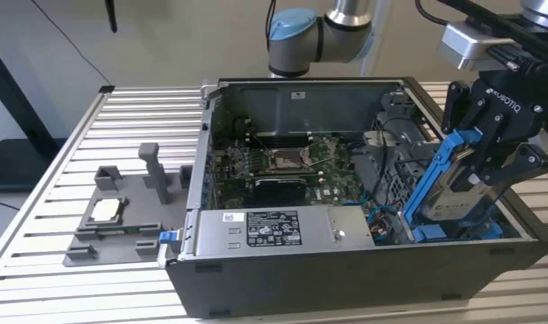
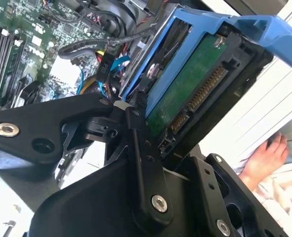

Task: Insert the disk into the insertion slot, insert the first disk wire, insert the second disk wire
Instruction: 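Insert the disk into the insertion slot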

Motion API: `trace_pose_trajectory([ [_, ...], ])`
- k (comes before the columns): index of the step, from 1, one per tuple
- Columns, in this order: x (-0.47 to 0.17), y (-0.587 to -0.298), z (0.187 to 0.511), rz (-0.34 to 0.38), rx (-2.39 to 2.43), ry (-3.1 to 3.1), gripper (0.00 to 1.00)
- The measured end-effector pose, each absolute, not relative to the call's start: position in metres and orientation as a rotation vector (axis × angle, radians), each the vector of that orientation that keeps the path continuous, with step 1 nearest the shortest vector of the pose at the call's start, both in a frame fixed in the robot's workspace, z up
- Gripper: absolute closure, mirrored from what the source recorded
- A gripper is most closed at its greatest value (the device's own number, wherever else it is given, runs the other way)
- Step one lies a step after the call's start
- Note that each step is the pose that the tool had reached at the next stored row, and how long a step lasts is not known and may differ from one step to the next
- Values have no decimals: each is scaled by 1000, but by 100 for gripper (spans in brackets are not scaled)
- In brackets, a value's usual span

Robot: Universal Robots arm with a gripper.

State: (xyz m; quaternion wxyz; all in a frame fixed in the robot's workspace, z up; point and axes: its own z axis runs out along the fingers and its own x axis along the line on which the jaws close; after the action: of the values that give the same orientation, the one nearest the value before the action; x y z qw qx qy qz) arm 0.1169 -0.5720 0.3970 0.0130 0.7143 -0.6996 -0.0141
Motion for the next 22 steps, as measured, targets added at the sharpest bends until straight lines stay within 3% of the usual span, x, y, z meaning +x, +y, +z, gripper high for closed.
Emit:
trace_pose_trajectory([
  [12,117,-572,387,-44,2226,-2180,67],
  [14,117,-572,387,-44,2226,-2180,65],
  [17,117,-572,387,-44,2226,-2180,53],
  [22,117,-572,387,-44,2226,-2180,53],
])
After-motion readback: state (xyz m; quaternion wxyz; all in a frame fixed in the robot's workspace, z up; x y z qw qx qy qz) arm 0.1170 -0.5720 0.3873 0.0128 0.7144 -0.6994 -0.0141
